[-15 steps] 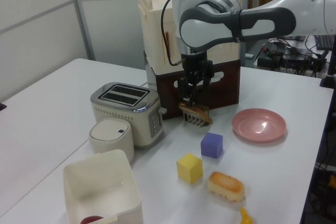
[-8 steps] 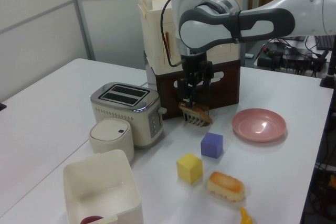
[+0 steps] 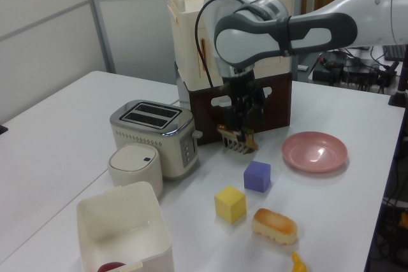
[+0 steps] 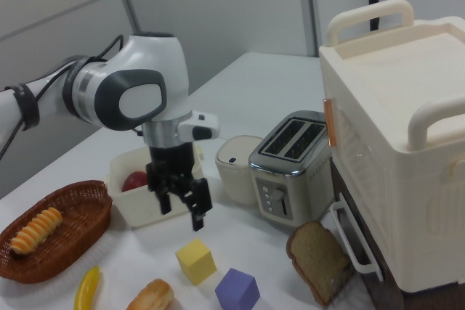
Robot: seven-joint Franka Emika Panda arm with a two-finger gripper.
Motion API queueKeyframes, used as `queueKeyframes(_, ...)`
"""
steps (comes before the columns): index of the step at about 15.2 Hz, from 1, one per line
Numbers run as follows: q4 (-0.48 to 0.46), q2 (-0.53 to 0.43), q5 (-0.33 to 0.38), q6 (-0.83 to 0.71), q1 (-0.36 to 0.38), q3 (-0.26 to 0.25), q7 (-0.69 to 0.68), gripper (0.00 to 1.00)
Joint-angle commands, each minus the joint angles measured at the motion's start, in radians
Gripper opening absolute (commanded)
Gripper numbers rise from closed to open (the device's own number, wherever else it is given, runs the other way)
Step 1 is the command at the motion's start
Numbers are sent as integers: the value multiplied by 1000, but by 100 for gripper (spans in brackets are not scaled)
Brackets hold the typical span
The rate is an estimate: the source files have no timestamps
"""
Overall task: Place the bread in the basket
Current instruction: 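Move the gripper down over the small bread roll and grasp it, then lift the bread roll and carry it over the wicker basket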
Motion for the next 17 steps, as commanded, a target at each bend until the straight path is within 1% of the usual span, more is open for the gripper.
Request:
queueKeyframes(1, -116, -56, -3, -27, 70, -8, -38, 100)
queueKeyframes(3, -216, -105, -3, 10, 82, -8, -47, 100)
queueKeyframes(4, -294, -141, -3, 52, 114, -8, -47, 100)
queueKeyframes(6, -407, -184, -3, 131, 145, -8, -47, 100)
queueKeyframes(7, -454, -188, -3, 181, 157, -8, -46, 100)
queueKeyframes(8, -494, -171, -3, 223, 185, -8, -37, 100)
queueKeyframes(10, -534, -136, -5, 309, 225, -9, -17, 100)
queueKeyframes(13, -540, -61, -9, 392, 236, -9, 39, 100)
queueKeyframes(15, -540, -7, -32, 438, 257, -9, 65, 100)
queueKeyframes(17, -540, 45, -75, 468, 262, -9, 108, 99)
